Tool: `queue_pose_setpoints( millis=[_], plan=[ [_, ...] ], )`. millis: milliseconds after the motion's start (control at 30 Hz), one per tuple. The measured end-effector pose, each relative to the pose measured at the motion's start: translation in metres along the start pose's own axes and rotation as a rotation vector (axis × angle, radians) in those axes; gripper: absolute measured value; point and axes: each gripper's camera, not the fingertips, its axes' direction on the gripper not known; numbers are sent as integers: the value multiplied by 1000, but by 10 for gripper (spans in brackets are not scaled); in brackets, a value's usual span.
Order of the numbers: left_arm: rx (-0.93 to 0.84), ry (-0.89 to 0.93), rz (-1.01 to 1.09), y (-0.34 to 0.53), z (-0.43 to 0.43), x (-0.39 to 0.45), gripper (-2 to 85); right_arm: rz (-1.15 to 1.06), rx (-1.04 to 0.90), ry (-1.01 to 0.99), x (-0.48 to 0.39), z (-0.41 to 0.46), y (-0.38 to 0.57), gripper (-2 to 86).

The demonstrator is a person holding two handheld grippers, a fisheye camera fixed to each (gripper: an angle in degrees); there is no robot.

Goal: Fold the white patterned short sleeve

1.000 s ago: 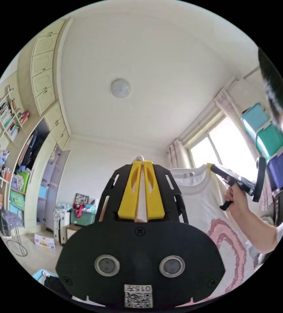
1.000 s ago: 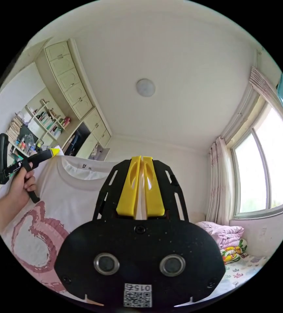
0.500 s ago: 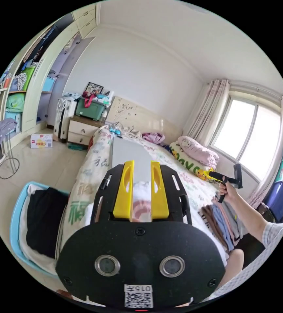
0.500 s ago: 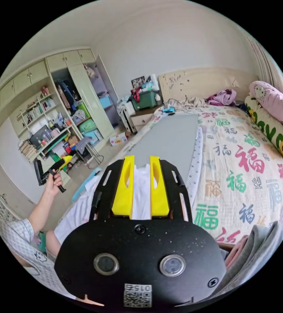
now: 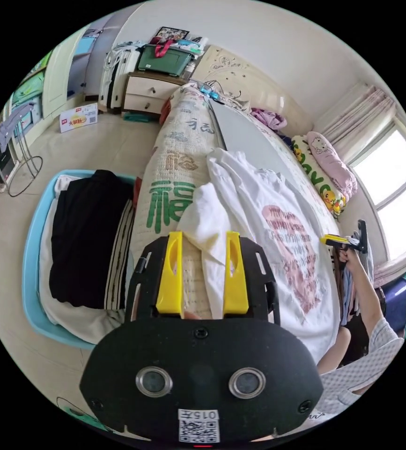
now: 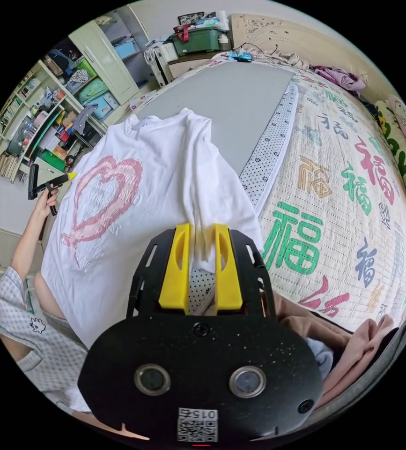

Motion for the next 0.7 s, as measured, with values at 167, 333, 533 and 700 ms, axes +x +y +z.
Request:
queue_pose_setpoints(
  millis=[167,333,533,700],
  plan=[
    [26,248,-95,-34,-13,-21,37,20,73,-40,-17,-68,-18,16],
    [174,217,-310,-36,-41,-69,52,206,173,28,-19,-125,-39,-1],
    [85,108,200,-29,-55,33,108,205,208,97,-64,-158,-54,-4],
    [-8,69,421,-27,-34,105,138,211,180,82,-91,-158,-71,-4]
  ],
)
